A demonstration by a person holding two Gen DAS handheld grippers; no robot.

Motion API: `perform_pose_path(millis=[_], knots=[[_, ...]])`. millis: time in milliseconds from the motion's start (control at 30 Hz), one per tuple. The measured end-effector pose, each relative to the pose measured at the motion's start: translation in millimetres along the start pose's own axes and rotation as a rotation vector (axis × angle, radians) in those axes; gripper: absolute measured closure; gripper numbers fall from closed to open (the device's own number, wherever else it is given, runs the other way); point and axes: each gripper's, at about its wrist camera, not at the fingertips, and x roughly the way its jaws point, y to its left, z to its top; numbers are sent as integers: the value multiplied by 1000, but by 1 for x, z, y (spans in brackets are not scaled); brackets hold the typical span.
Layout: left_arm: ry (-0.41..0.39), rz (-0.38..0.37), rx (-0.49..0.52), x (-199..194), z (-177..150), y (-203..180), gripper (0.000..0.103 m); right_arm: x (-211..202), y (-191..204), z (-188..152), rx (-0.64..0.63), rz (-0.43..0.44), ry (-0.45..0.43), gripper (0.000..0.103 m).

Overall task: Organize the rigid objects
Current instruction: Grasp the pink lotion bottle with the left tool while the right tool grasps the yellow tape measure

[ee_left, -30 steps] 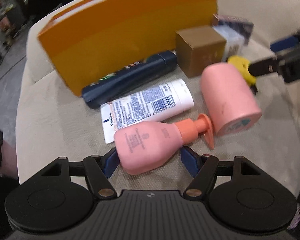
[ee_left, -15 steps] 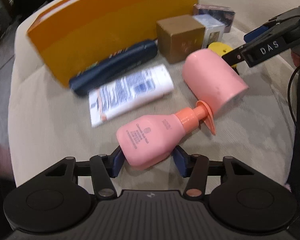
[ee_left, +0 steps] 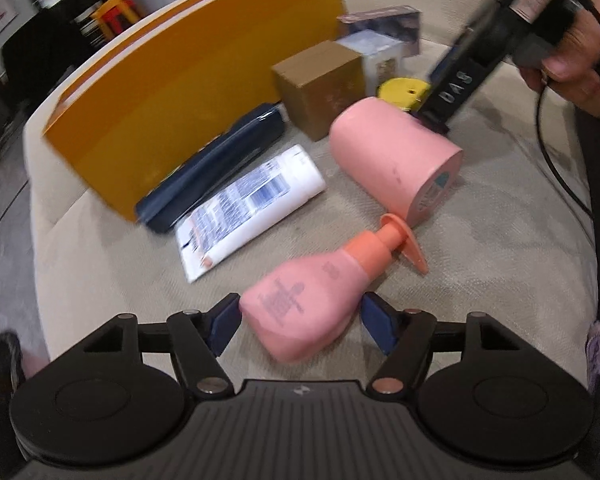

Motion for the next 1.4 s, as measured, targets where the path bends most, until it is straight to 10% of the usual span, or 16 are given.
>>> perform_pose_path(millis=[467,567,1033,1400], knots=[[-10,-70,148,8,4,-4,30,4,-6,8,-1,23,-16,32],[20,-49,94,2,2,-2,37,1,-4,4,-14,48,-30,51],[2,-26,-232,-26,-14,34,53,-21,-2,-3,9,40,-57,52],[-38,-25,-302,-44,-21,40,53,-51,-12,-9,36,24,-105,51]])
